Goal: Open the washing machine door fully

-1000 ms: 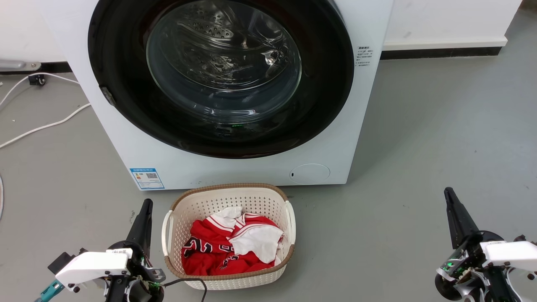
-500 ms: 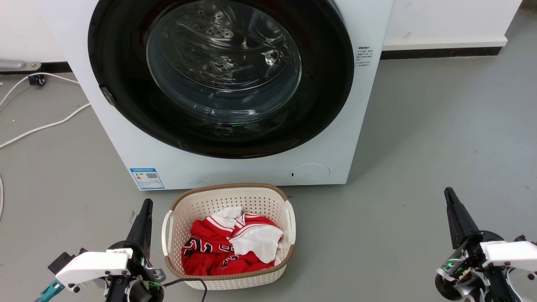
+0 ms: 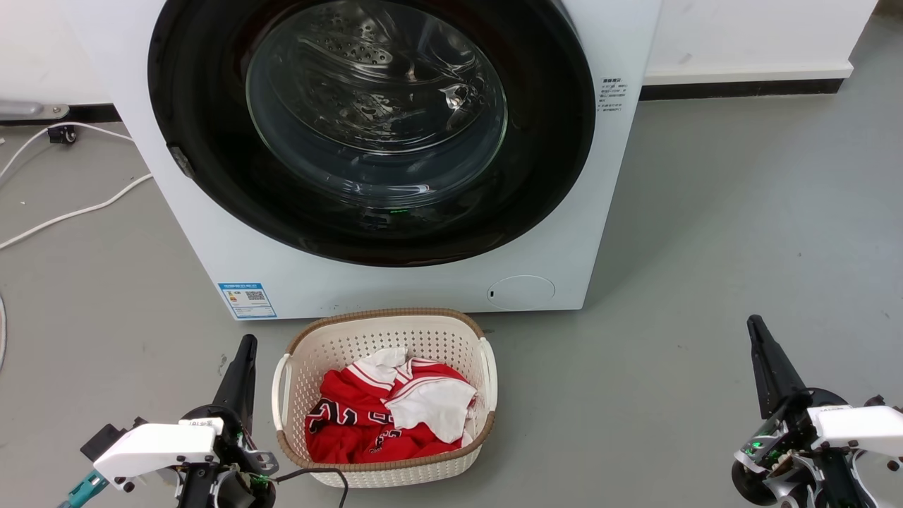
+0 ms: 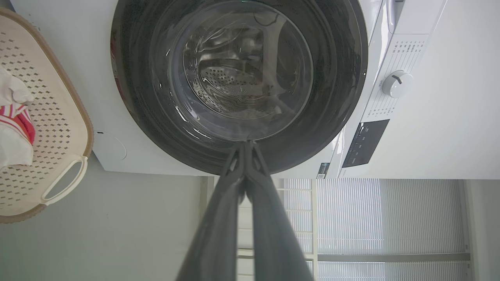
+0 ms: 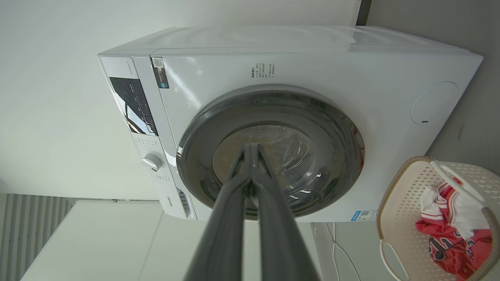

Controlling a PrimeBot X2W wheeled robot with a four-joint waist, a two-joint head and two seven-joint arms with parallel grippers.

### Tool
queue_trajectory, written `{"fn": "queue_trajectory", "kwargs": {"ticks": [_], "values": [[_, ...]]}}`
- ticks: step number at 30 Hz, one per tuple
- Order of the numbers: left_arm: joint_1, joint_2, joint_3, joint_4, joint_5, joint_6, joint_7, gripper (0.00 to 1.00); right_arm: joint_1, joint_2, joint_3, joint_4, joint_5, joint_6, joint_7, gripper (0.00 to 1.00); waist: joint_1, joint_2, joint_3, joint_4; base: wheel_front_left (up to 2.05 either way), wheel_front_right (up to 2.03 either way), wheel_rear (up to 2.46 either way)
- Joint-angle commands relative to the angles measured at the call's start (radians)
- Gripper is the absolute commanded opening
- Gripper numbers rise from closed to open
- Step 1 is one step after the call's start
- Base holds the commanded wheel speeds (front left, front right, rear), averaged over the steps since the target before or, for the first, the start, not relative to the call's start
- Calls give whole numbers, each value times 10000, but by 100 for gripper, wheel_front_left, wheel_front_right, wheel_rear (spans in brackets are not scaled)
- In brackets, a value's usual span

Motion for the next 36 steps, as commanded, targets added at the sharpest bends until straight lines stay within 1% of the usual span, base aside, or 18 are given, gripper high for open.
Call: {"fn": "queue_trajectory", "kwargs": {"ticks": [1,4,5,11,15,23,36], "values": [[-83,-12,36,11,-10,-33,22,0,-117,41,-18,19,-36,-3,53,0,0,0,0,0,0,0,0],[-84,-13,38,12,-7,-33,25,0,-117,43,-22,20,-39,-3,43,0,0,0,0,0,0,0,0],[-83,-14,39,10,-6,-33,25,100,-117,42,-22,20,-40,-3,45,100,0,0,0,0,0,0,0],[264,-41,-89,202,55,12,-127,100,308,28,33,195,-34,-2,-111,100,0,0,2,-2,0,0,0],[300,-40,-94,97,424,15,-332,100,401,29,26,96,-294,-2,-315,100,0,0,7,-3,0,0,0],[353,-37,-198,-394,1983,291,-715,100,561,33,152,-510,-2343,-2,-695,100,0,0,41,-8,0,0,0],[581,-33,-642,-1078,4958,1043,-1270,100,877,38,465,-1331,-5545,-2,-1244,100,0,0,64,-5,0,0,0]]}}
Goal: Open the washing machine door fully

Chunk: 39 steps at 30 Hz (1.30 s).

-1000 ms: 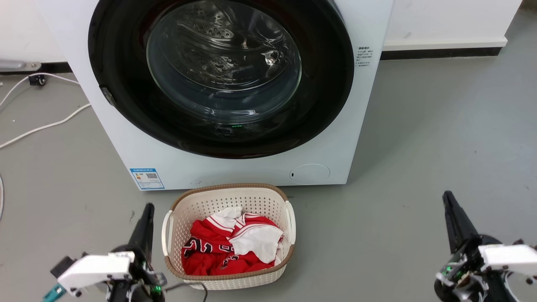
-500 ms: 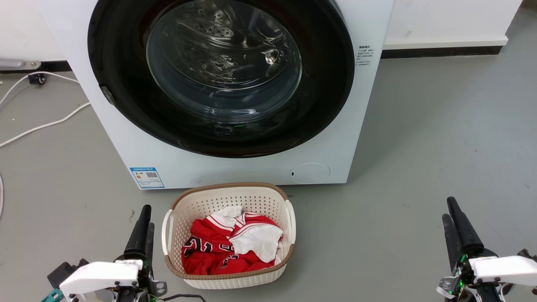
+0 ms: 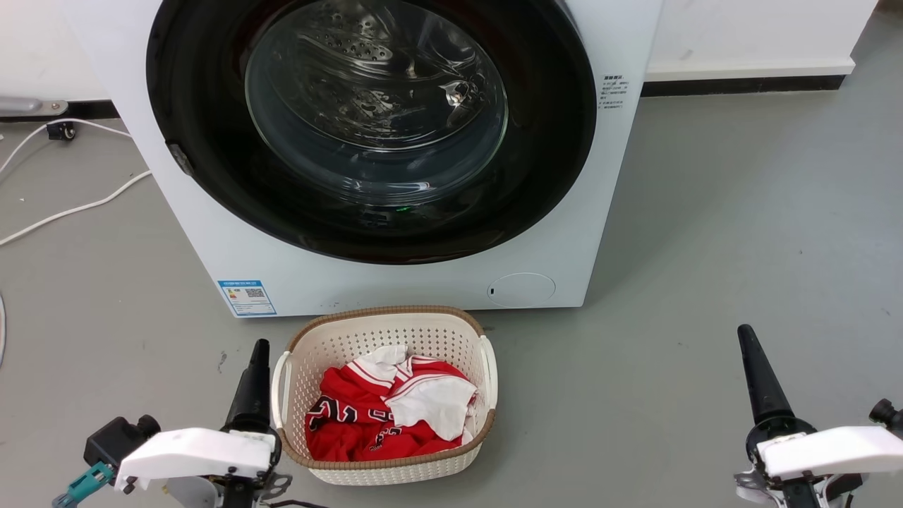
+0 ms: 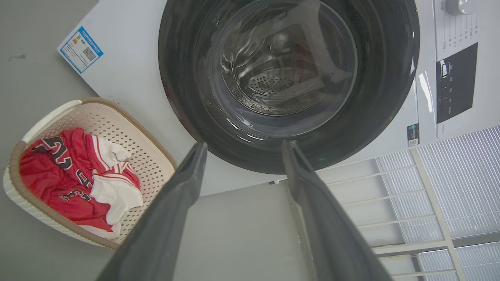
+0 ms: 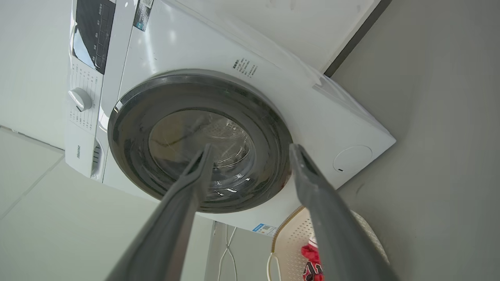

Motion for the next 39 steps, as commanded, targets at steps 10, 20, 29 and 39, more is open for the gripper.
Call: {"fn": "queue_trajectory", "kwargs": {"ticks": [10,20,29,39], "values": [[141,26,-305,-528,1982,393,-445,100,166,-19,227,-621,-2286,0,-442,100,0,0,-3,13,0,0,0],[286,29,-452,-817,3503,513,-787,100,369,-15,398,-1049,-4063,0,-782,100,0,0,15,10,0,0,0],[414,30,-621,-1048,4833,712,-1070,100,541,-11,548,-1391,-5654,0,-1057,100,0,0,33,19,0,0,0],[528,33,-780,-1310,6120,803,-1352,100,697,-7,653,-1791,-7180,0,-1344,100,0,0,47,20,0,0,0]]}}
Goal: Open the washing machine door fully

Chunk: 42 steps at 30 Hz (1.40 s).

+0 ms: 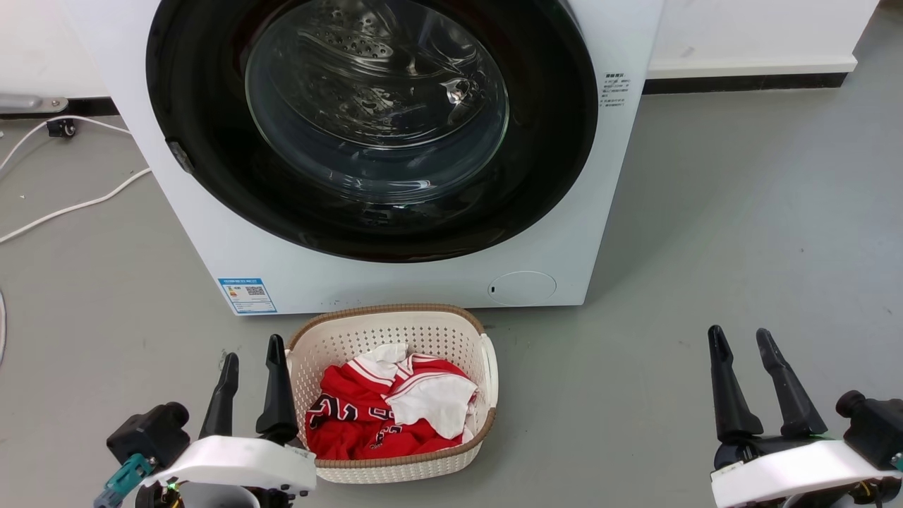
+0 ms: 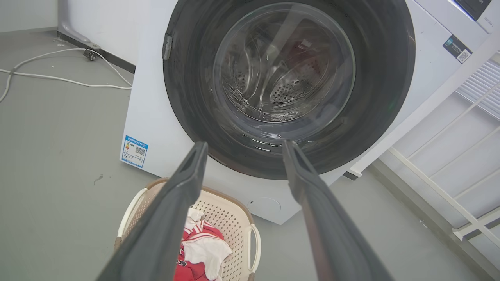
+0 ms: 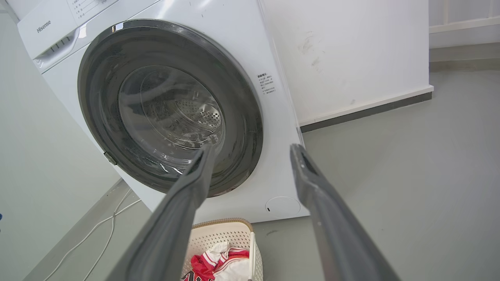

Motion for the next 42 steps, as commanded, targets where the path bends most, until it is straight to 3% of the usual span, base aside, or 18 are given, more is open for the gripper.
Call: {"fn": "queue_trajectory", "kwargs": {"ticks": [1,21,42], "values": [[-20,28,-37,-175,359,43,-105,100,6,-6,34,-205,-370,0,-103,100,0,0,2,-4,0,0,0],[214,84,-378,-300,2569,398,-596,100,323,3,108,-593,-2462,-1,-597,100,0,0,-7,-26,0,0,0],[456,86,-568,-398,4291,629,-1040,100,644,12,-7,-1071,-3676,-1,-1034,100,0,0,8,-12,0,0,0]]}}
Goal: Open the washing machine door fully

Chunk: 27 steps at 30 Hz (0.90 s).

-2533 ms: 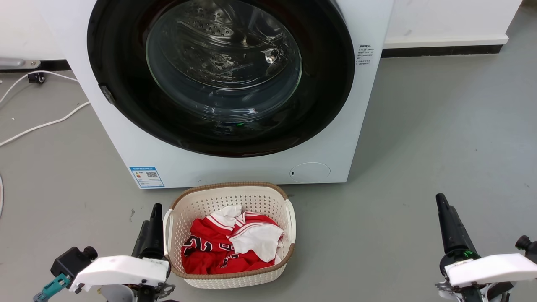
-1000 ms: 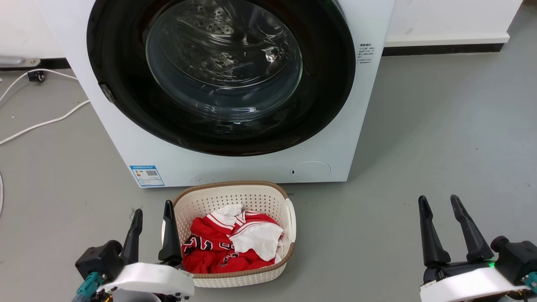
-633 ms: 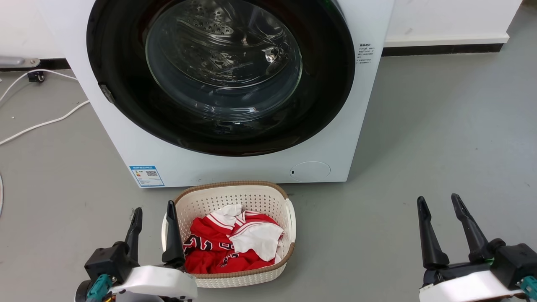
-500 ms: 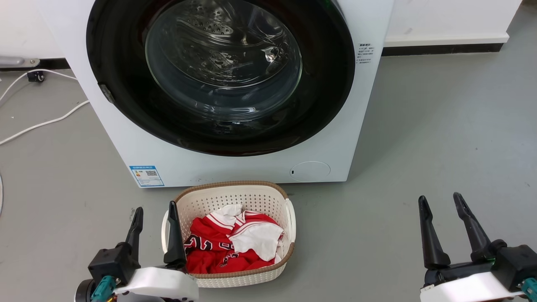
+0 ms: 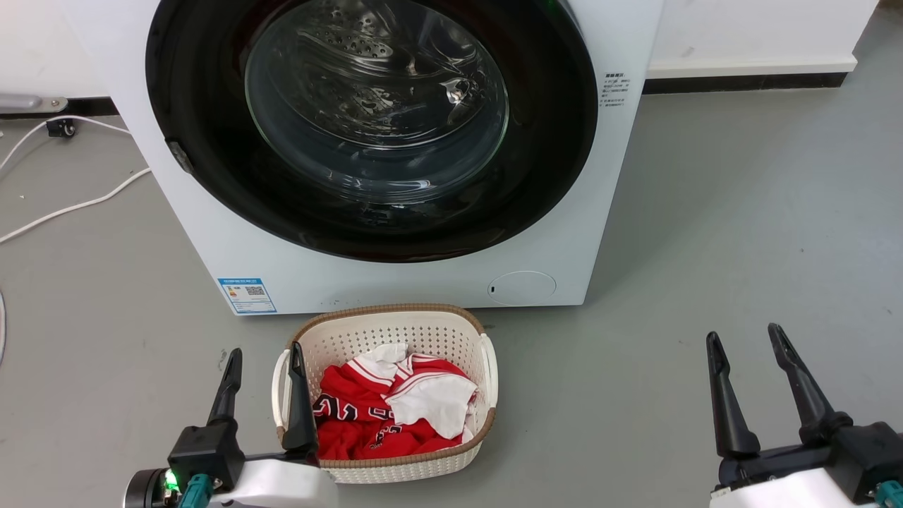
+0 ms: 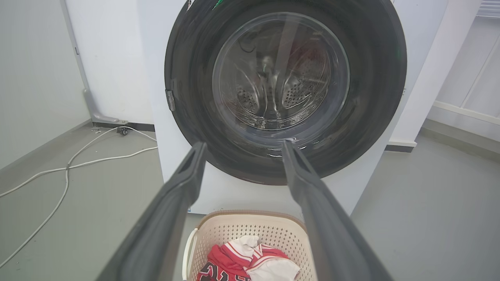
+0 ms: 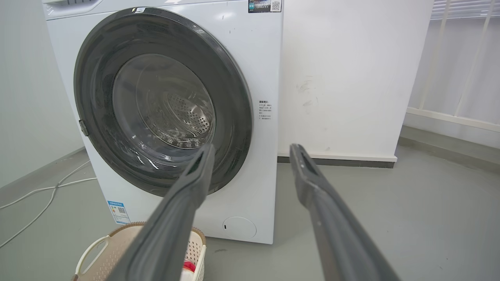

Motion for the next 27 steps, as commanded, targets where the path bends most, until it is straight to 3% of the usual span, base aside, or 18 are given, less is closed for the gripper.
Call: {"fn": "queue_trajectory", "kwargs": {"ticks": [1,19,27], "values": [[58,34,-23,-77,289,60,-97,100,132,12,-10,-57,-191,-3,-102,100,0,0,0,-4,0,0,0],[246,-12,-38,-63,1316,183,-409,100,369,20,101,79,76,-3,-393,100,0,0,-37,11,0,0,0],[271,-23,-13,109,1220,162,-386,100,405,20,124,320,384,-3,-373,100,0,0,-31,17,0,0,0]]}}
